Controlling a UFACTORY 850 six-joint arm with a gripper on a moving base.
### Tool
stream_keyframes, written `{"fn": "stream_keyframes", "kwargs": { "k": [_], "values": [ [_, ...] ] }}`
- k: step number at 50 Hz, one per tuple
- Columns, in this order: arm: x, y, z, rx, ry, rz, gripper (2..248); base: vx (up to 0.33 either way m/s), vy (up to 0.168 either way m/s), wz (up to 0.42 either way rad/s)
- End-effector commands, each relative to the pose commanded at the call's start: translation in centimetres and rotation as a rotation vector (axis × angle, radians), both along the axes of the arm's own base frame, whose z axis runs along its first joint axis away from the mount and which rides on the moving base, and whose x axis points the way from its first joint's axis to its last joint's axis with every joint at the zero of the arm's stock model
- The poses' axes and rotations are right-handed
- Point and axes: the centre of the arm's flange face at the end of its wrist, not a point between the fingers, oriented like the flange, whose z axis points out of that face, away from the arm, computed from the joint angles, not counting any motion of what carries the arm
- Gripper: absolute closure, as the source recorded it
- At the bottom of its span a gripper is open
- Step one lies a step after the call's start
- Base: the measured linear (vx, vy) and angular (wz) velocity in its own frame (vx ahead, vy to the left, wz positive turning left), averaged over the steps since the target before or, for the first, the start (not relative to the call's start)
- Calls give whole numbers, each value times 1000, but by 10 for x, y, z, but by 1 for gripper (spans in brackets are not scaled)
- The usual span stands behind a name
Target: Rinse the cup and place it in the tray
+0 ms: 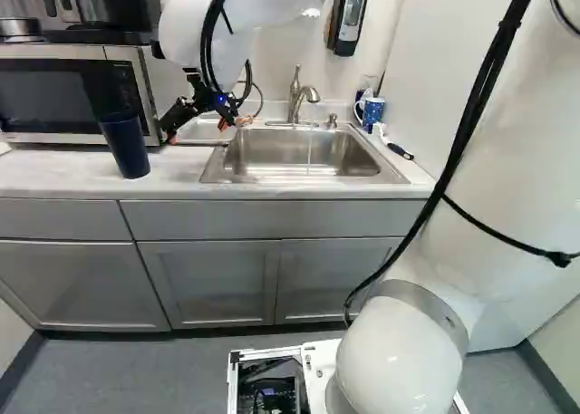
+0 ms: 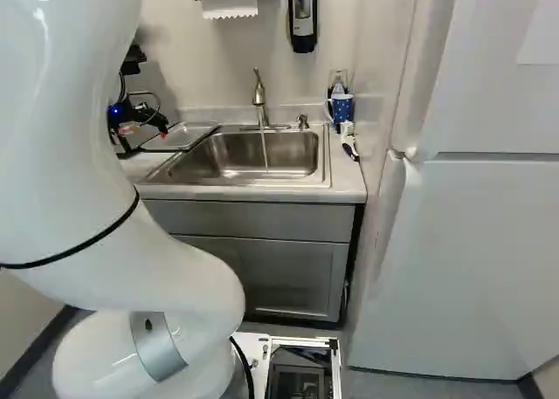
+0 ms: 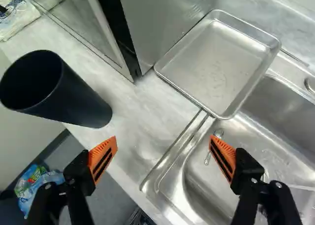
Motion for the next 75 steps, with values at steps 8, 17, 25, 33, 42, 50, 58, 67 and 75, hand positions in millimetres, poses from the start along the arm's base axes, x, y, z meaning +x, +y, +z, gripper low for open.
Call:
{"fn": "stream_keyframes", "kwargs": {
  "k": [8, 17, 25, 33, 42, 50, 58, 67, 75],
  "values": [
    [-8, 12, 0, 0, 0, 29, 3, 0, 0, 0],
    [-17, 26, 0, 0, 0, 62, 3, 0, 0, 0],
    [-25, 38, 0, 0, 0, 91, 3, 0, 0, 0],
    [-34, 49, 0, 0, 0, 119, 3, 0, 0, 0],
    [-41, 62, 0, 0, 0, 149, 3, 0, 0, 0],
    [-48, 74, 1, 4, -4, 174, 3, 0, 0, 0],
    [-51, 82, 2, 19, -20, 190, 3, 0, 0, 0],
    [-53, 92, 4, 41, -43, 206, 3, 0, 0, 0],
    [-55, 102, 4, 57, -58, 219, 3, 0, 0, 0]
  ]
}}
